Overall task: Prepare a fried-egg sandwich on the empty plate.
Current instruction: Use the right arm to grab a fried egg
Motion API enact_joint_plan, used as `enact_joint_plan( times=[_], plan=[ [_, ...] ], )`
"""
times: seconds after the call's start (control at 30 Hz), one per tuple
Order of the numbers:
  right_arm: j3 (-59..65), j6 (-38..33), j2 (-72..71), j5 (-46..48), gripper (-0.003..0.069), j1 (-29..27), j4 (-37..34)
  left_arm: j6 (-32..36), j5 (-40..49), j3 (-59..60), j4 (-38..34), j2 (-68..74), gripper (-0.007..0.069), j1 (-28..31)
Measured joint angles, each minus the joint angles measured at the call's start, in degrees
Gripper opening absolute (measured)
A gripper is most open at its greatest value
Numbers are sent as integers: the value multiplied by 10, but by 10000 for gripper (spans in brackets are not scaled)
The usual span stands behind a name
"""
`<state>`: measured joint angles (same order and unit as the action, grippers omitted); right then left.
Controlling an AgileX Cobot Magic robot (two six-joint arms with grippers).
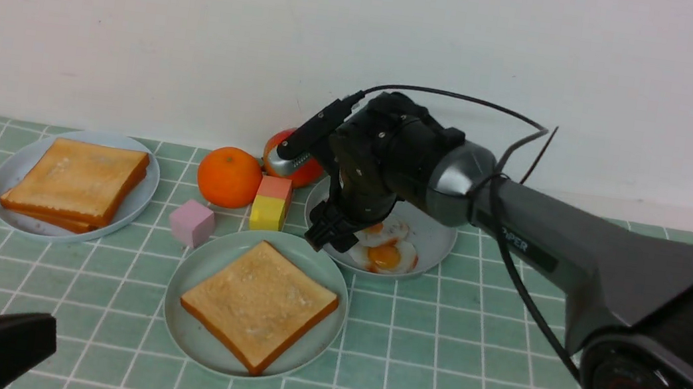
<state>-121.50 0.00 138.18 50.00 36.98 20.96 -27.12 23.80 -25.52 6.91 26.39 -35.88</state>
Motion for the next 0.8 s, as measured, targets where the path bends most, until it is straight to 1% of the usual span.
enact_joint_plan(
  times=[0.23, 0.4, 0.5, 0.6, 0.63, 0.67, 0.7, 0.73, 0.8],
  plan=[
    [0, 4, 20, -19, 578, -2, 16, 0, 17, 0, 0, 0, -13, 0],
    [0, 4, 23, -26, 545, -9, 13, 0, 21, 0, -1, 0, -13, 0],
    [0, 4, 23, -25, 482, -11, 12, 0, 23, 0, -1, 0, -13, 0],
    [0, 4, 23, -23, 402, -11, 12, 0, 23, 0, -2, 0, -13, 0],
    [0, 4, 23, -23, 337, -11, 14, 0, 24, 0, -2, 0, -13, 0],
    [0, 4, 23, -23, 328, -11, 14, 0, 24, 0, -2, 0, -13, 0],
    [0, 4, 23, -22, 260, -11, 14, 0, 24, 0, -2, 0, -13, 0],
    [0, 0, 23, -21, 213, -11, 14, 0, 24, 0, -2, 0, -13, 0],
    [-2, 0, 22, -23, 156, -11, 21, 0, 25, 0, -2, 0, -13, 0]
  ],
)
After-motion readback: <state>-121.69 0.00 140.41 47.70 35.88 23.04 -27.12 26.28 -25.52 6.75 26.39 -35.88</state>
